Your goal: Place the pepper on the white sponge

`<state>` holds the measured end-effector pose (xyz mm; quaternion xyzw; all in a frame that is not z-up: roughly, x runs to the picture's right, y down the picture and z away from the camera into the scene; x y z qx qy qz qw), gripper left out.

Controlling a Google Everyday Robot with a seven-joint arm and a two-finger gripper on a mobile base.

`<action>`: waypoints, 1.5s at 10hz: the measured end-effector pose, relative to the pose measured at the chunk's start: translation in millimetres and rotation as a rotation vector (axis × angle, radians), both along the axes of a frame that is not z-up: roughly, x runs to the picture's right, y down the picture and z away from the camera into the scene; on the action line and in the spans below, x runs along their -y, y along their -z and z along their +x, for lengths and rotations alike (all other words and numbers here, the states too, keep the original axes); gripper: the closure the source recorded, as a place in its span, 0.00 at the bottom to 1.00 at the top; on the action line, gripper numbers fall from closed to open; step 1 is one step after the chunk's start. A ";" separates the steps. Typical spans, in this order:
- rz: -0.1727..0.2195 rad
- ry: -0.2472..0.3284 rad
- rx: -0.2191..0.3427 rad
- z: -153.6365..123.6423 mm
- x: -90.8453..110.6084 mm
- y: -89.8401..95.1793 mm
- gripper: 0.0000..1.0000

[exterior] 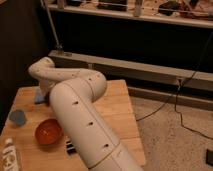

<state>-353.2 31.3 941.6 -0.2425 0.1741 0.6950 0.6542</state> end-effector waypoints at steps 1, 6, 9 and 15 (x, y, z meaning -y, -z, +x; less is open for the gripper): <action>-0.007 0.030 -0.009 -2.1 -2.0 -0.2 0.35; -0.026 0.107 -0.039 -16.8 -1.5 -8.9 0.35; -0.018 0.106 -0.068 -12.7 8.4 -15.6 0.35; -0.002 0.051 -0.072 -6.5 26.4 -16.7 0.35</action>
